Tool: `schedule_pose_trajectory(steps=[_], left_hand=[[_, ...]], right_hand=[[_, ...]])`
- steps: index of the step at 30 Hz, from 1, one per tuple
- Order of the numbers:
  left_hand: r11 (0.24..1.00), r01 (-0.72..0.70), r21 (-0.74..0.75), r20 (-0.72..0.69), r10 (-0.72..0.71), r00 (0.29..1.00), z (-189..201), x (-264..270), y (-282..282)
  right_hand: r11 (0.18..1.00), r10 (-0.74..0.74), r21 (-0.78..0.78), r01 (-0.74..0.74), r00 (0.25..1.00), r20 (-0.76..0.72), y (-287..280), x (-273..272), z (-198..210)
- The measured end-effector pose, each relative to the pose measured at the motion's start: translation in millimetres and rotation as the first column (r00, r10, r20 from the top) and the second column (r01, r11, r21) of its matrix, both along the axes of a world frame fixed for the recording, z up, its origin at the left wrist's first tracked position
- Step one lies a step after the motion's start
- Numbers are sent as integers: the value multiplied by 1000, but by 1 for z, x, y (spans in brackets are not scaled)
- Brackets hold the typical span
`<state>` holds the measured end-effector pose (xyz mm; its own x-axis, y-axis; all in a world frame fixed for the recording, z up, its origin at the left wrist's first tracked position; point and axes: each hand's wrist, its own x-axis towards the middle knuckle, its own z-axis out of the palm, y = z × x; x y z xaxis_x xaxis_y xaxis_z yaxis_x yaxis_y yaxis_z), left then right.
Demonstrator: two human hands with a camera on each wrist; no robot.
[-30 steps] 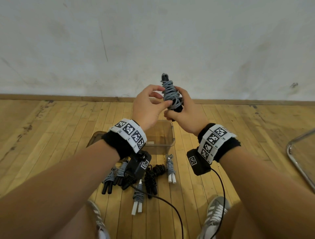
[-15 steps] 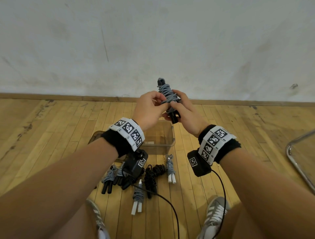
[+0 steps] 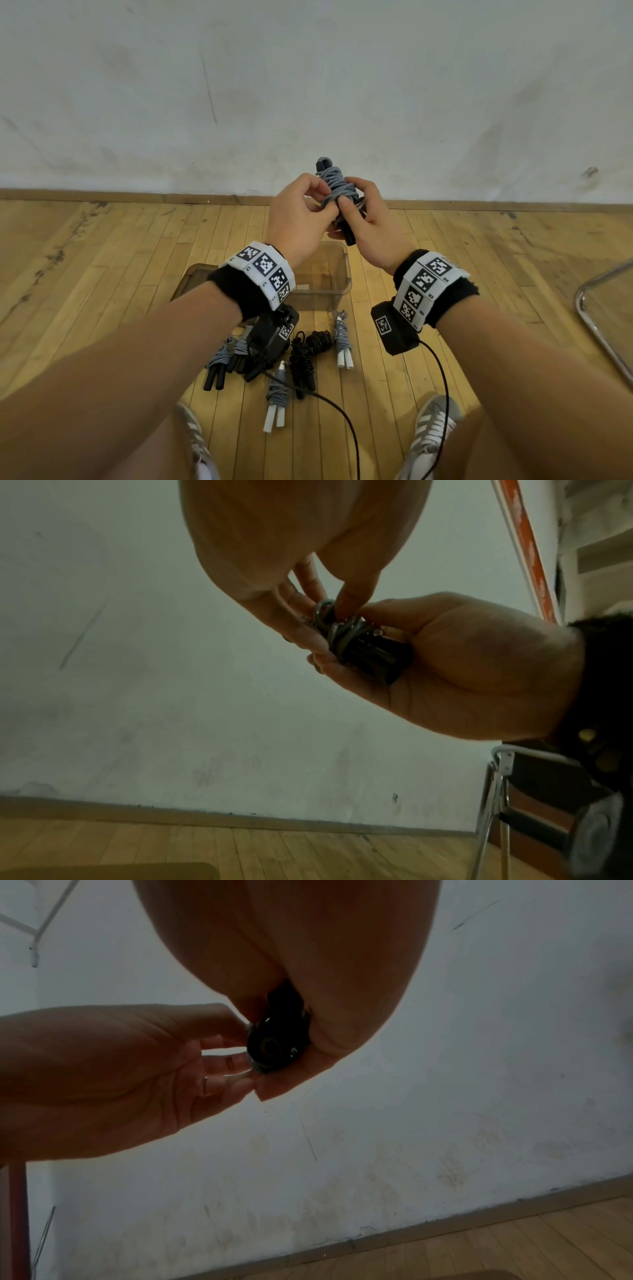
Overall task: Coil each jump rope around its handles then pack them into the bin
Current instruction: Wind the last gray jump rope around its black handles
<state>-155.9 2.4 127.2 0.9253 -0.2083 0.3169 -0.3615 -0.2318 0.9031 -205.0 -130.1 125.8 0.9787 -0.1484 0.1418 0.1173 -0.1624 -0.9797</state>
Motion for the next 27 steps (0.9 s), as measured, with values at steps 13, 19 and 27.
schedule_pose_trajectory(steps=[13, 19, 27], left_hand=[[981, 189, 43, -160, -180, 971, 4, 5, 7], [990, 126, 59, -101, -120, 988, 2, 8, 7], [985, 111, 134, -52, -105, 993, -4, 8, 6]], right_hand=[[998, -27, 57, 32, 996, -81, -2, -2, -2], [993, -39, 103, 52, 991, -131, 3, -1, 1], [998, -36, 39, 41, 991, -129, 11, -3, -1]])
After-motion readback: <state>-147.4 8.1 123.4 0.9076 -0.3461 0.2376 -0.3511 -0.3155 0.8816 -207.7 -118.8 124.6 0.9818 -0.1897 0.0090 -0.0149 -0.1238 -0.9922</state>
